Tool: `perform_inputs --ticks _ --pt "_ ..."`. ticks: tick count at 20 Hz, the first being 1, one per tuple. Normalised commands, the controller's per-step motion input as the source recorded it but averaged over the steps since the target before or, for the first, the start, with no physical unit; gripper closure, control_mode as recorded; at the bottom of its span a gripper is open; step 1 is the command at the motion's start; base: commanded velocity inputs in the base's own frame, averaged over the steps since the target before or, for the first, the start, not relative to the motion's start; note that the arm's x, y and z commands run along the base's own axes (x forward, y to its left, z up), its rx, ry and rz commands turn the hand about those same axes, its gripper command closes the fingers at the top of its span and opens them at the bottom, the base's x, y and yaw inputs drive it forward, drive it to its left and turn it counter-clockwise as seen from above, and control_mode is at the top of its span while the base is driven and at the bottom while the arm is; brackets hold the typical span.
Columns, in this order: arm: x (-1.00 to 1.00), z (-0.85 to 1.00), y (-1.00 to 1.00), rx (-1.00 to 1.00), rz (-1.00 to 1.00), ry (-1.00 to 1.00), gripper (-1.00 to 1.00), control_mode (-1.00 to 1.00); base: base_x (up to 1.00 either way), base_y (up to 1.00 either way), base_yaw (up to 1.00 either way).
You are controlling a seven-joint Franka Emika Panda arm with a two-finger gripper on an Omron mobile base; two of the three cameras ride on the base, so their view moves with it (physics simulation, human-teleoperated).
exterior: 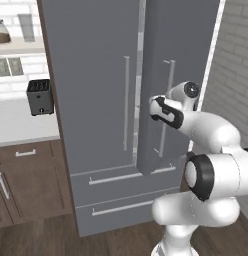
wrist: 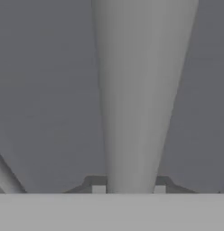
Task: Take the strawberry from the fridge and place it on top of the pancake, located on the dining counter.
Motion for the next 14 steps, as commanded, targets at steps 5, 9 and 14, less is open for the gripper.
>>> perform_inputs --ticks 5,9,14 --pt "-1.00 0.14 -0.70 0.13 -0.06 0.00 1.00 -1.00 0.00 0.00 0.00" --pt "-1.00 0.17 -0.90 0.16 -0.05 0.03 -1.00 -1.00 0.00 0.00 0.00" --pt "-0.81 0.32 -0.77 0.10 -0.02 0.09 -1.00 -1.00 0.00 0.00 0.00"
